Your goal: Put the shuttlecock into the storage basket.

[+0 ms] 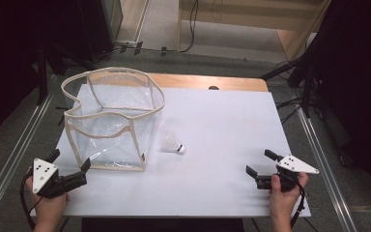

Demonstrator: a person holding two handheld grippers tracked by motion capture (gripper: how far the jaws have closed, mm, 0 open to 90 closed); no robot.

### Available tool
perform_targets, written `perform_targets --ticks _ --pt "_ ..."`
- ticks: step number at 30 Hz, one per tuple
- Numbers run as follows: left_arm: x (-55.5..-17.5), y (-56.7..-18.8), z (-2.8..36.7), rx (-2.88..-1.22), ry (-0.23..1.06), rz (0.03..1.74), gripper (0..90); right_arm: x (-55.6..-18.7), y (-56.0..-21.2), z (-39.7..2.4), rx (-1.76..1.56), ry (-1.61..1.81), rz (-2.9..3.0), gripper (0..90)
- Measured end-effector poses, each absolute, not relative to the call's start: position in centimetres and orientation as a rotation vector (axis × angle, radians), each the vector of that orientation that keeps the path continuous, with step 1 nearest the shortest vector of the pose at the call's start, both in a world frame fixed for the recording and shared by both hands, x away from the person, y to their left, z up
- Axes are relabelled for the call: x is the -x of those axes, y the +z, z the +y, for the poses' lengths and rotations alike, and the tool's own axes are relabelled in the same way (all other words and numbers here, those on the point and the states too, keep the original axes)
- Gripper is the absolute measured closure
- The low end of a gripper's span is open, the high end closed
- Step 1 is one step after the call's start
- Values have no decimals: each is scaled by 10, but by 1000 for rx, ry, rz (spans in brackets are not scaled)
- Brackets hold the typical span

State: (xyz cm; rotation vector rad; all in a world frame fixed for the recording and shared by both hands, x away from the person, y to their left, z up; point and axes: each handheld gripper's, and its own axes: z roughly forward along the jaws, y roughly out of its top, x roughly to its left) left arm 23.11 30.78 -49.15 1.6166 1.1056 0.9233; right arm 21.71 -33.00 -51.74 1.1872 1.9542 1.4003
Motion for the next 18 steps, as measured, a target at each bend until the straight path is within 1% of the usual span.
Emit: perform_targets --ticks 8,18 --pt "-231 -492 307 -1616 923 1105 1 -214 -509 -327 -1168 1382 1985 0" --pt "-229 -492 309 -1606 921 1116 1 -217 -485 -314 -1137 1314 2080 0"
